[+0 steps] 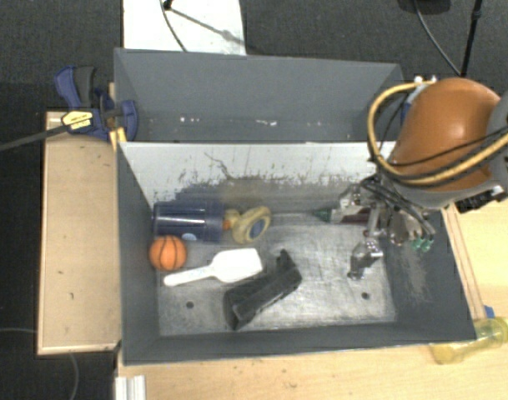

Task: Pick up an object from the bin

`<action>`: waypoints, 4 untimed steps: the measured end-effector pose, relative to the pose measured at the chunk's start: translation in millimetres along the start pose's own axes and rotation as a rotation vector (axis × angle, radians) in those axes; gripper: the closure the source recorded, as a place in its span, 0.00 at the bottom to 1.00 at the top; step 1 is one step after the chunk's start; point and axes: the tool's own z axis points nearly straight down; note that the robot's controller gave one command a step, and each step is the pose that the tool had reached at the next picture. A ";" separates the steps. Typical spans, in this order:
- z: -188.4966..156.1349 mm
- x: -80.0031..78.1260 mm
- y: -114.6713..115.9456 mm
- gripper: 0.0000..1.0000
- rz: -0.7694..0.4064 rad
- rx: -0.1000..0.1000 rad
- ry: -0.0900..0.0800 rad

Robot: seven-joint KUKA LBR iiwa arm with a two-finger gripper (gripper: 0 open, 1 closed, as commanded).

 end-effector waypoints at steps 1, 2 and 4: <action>22.7 5.6 54.7 0.00 -0.150 -0.003 0.012; 35.5 -13.9 80.3 0.00 -0.227 -0.007 0.006; 104.5 -10.3 78.6 0.00 -0.418 -0.004 0.008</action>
Offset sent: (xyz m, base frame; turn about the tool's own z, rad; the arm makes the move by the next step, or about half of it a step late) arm 0.0279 0.0680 -0.0464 -0.2352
